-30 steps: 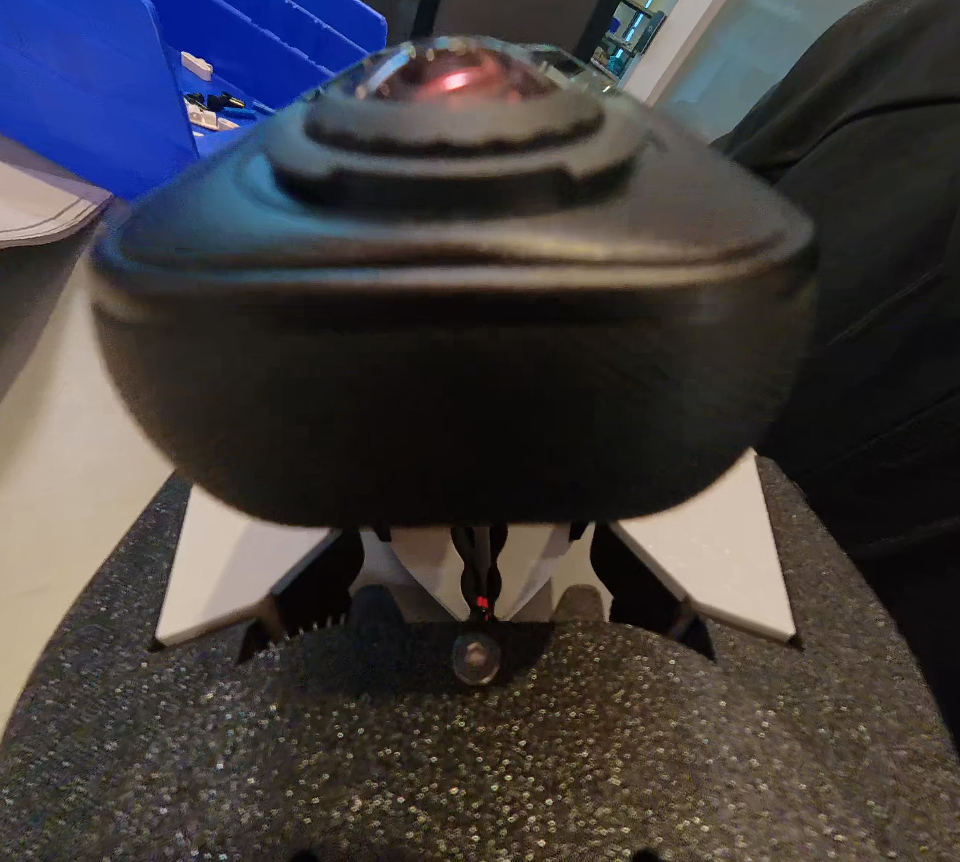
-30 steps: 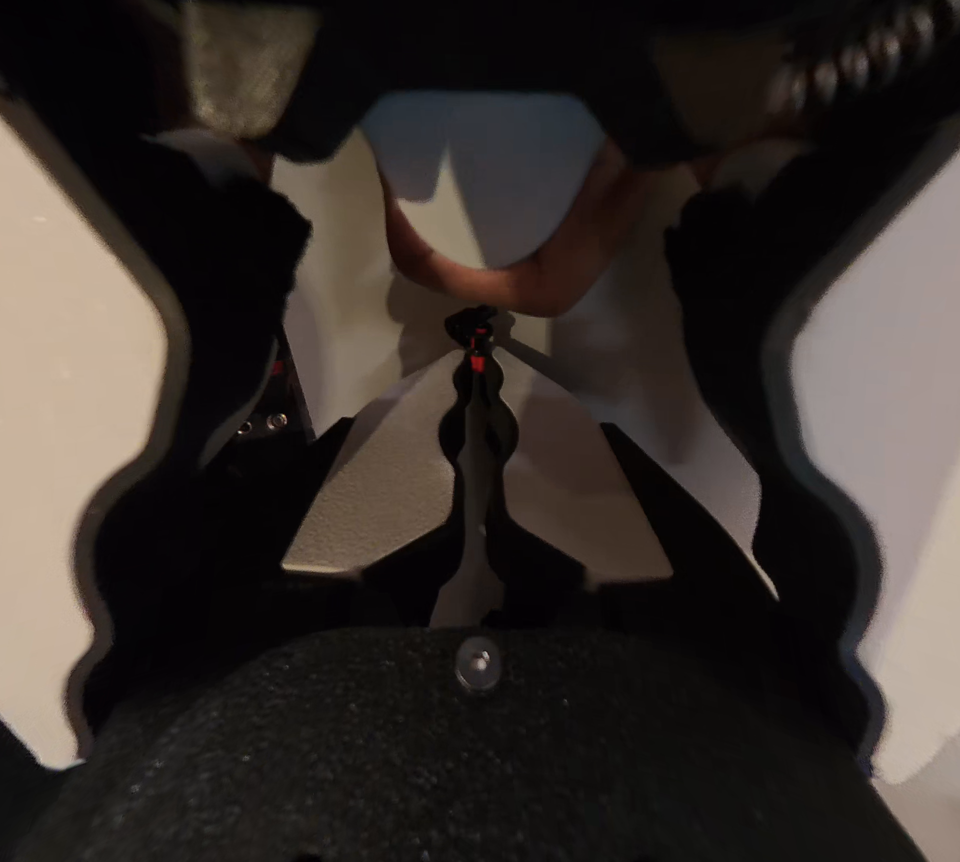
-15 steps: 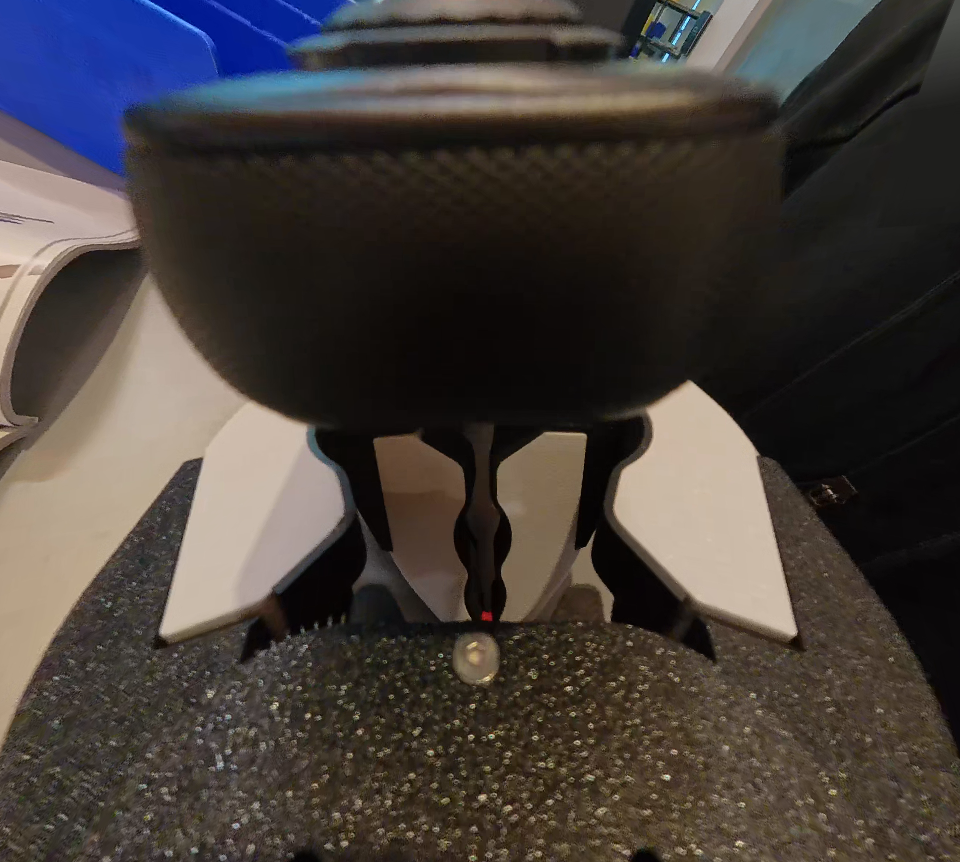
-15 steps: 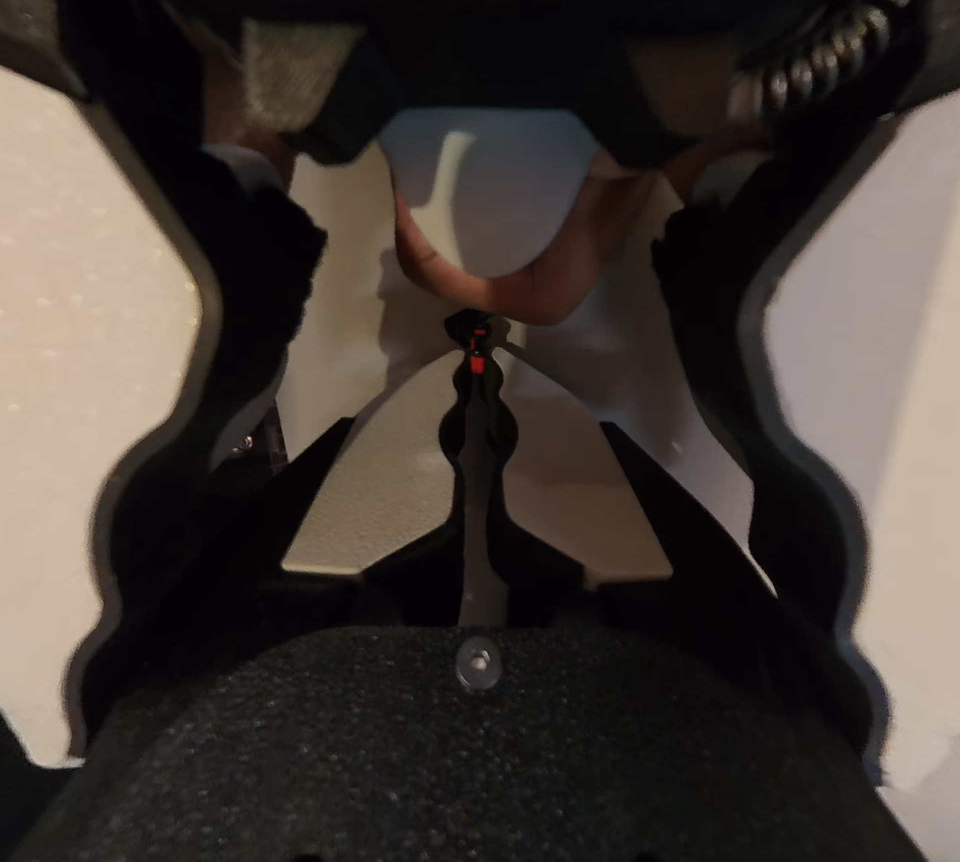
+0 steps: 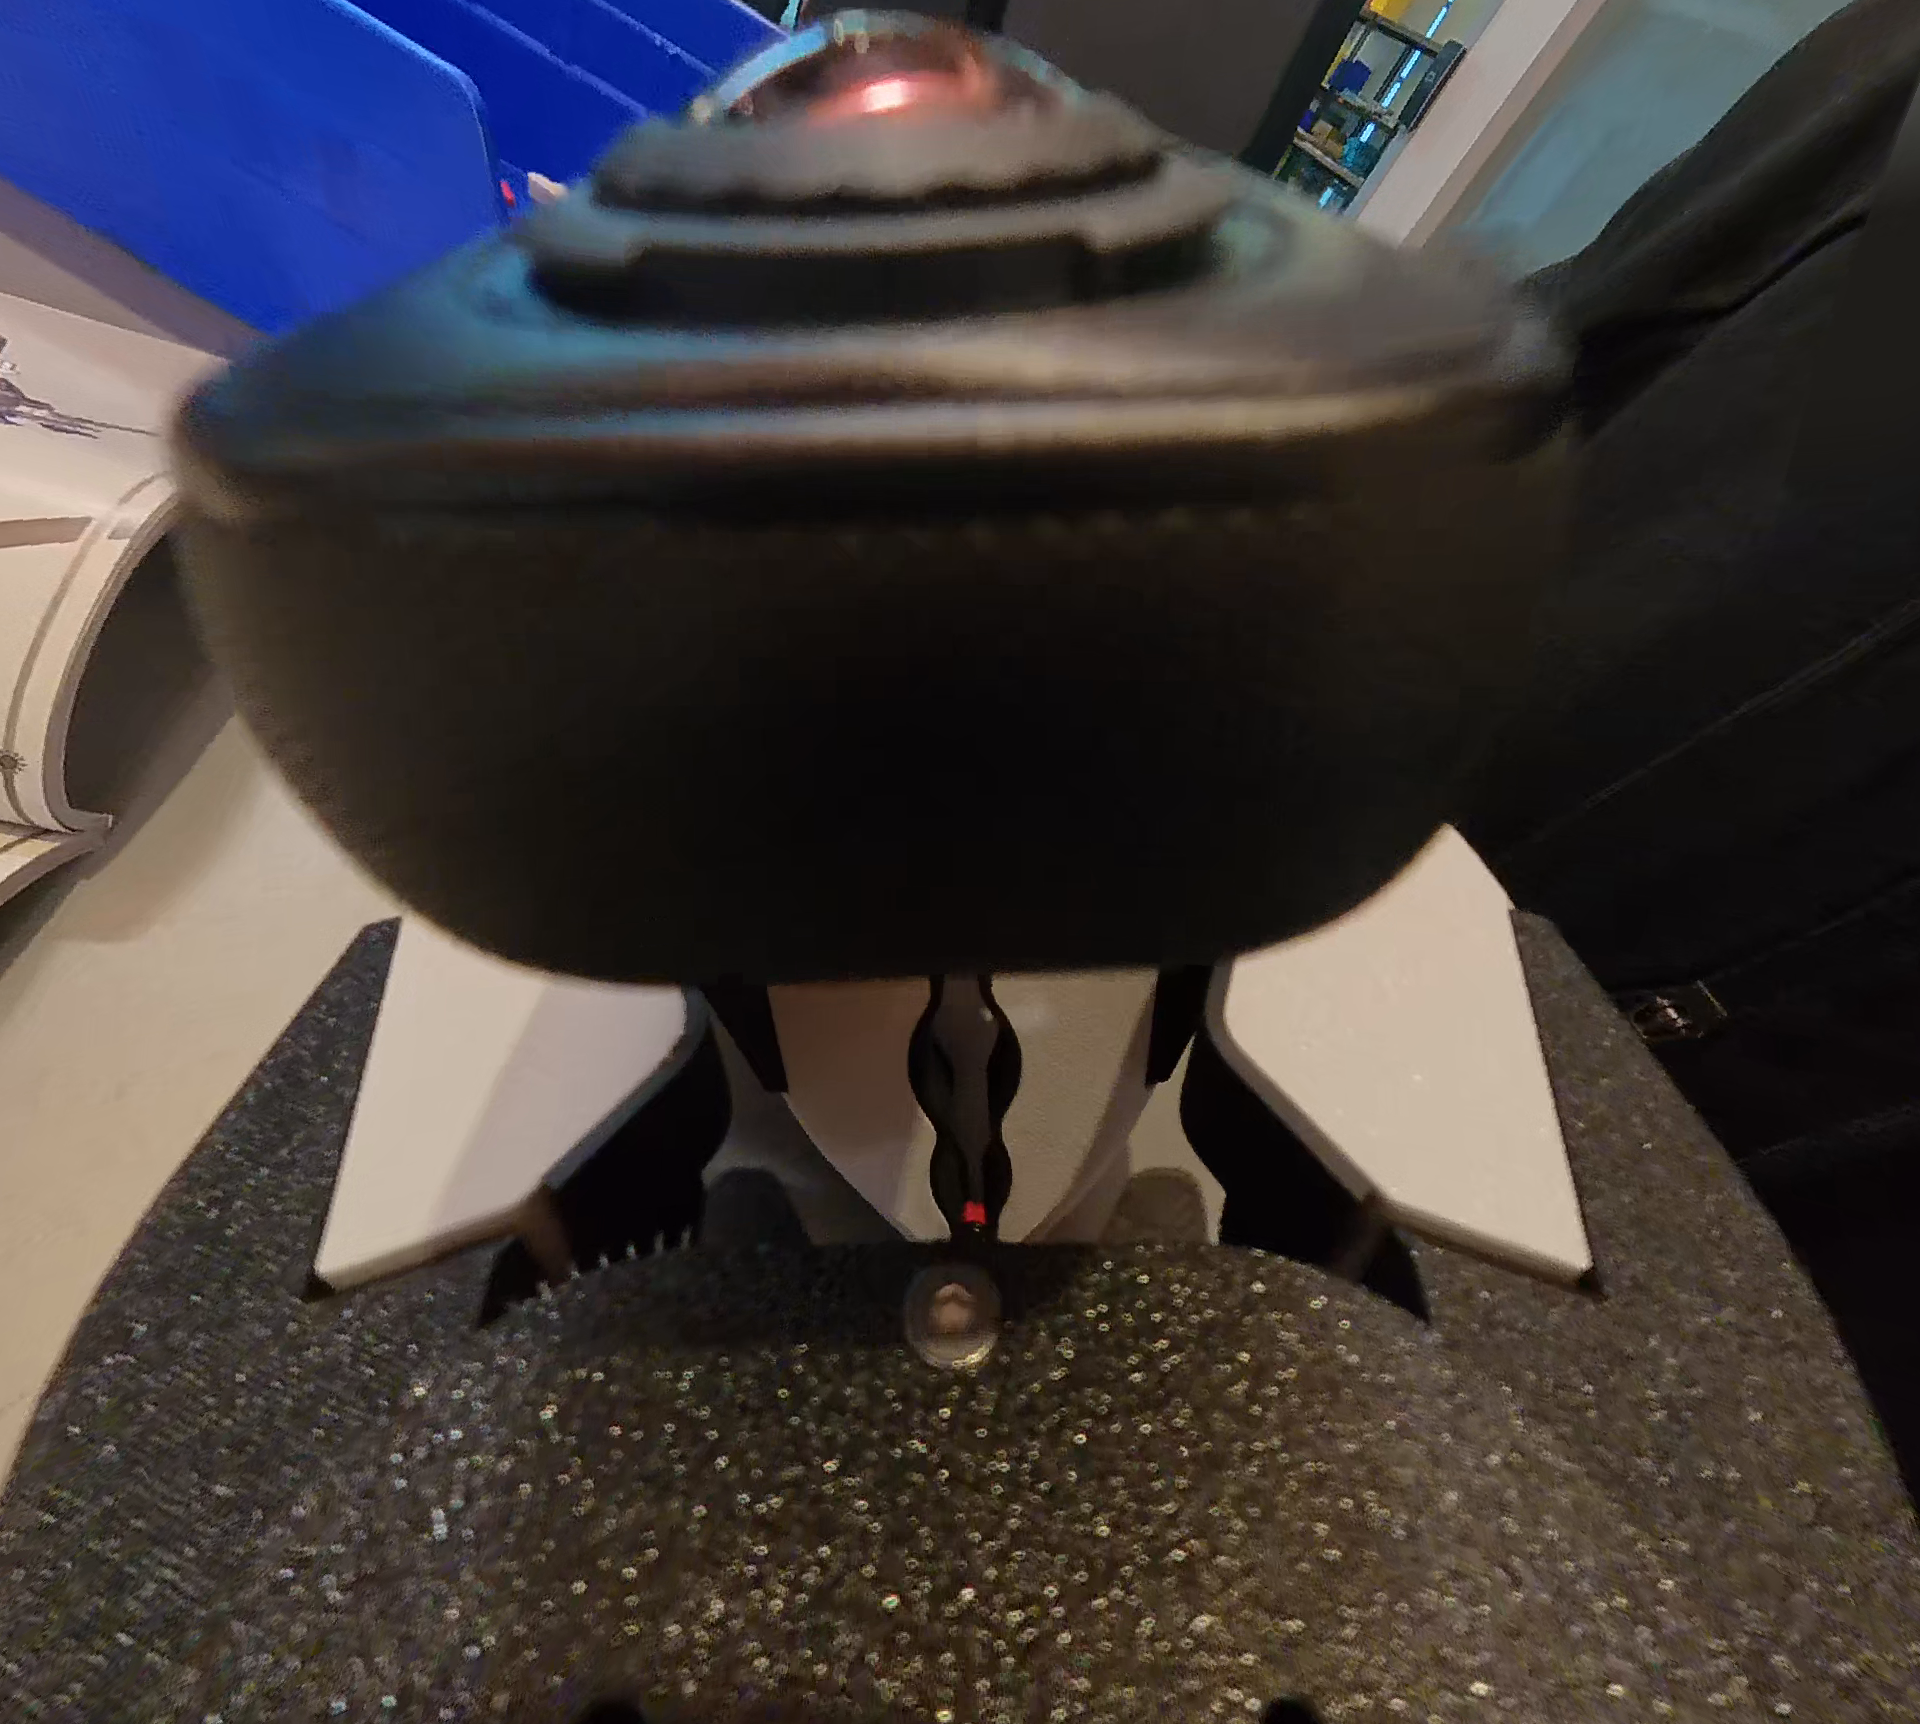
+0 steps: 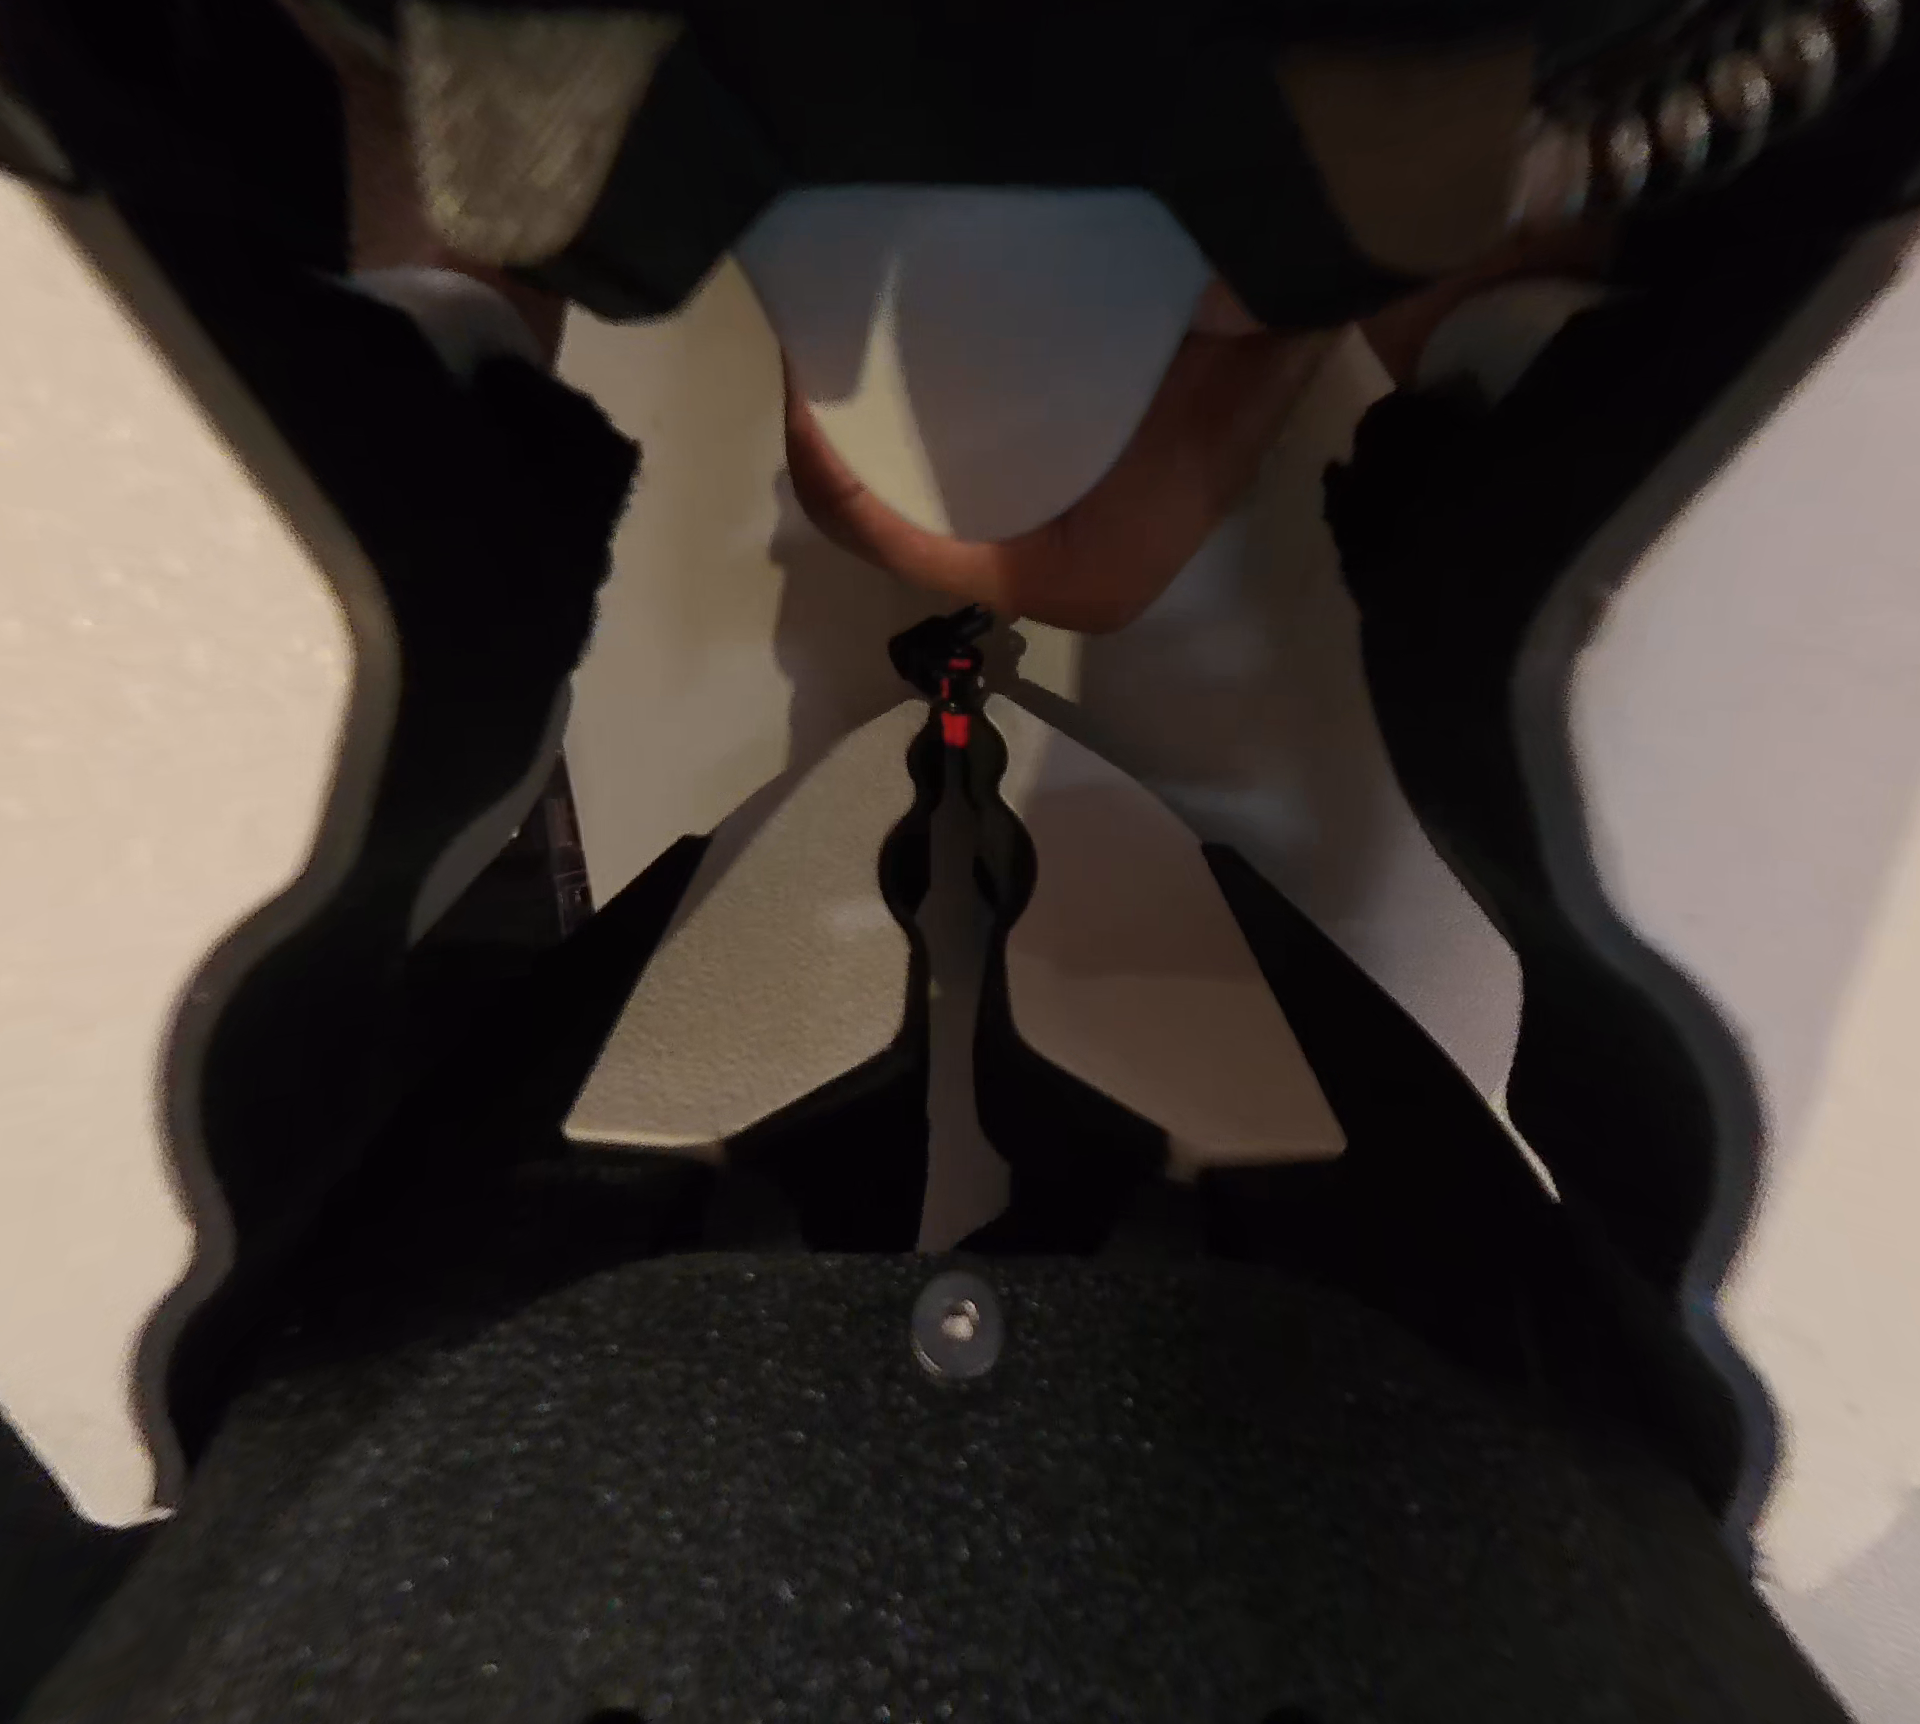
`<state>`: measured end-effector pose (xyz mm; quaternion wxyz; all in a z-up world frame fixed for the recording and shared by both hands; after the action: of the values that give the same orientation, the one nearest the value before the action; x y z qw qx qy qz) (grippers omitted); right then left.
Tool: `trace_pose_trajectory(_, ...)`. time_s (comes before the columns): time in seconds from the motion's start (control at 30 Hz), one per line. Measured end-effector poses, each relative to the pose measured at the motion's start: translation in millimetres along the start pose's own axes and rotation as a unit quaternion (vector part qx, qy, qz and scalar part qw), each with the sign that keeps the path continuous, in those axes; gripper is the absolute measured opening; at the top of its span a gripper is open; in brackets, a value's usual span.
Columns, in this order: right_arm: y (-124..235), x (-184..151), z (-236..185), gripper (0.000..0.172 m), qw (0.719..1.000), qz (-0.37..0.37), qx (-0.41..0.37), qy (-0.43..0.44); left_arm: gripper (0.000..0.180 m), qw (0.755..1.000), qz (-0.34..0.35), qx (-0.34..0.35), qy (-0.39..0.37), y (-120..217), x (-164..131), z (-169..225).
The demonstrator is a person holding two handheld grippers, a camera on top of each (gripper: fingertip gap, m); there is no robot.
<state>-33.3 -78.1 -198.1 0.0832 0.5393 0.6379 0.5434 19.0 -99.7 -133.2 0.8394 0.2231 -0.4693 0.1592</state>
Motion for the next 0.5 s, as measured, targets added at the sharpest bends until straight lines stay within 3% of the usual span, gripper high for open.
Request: trace_pose_trajectory(0.5,-3.0,5.2,0.4,0.002,1.0,0.018,0.02,-0.006,0.113,1.0,0.001,0.001,0.022,2.7,-1.4,-4.1)
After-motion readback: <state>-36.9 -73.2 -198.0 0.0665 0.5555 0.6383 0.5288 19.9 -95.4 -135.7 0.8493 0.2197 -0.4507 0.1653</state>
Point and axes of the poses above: each gripper's, where its closed fingertips meet, y back along the fingers, x out of its top, z = x × y across the jaws, the point moved 2 cm from there along y, back along the fingers, and after that the axes turned 4 degrees about y, right-handed, at the moved point
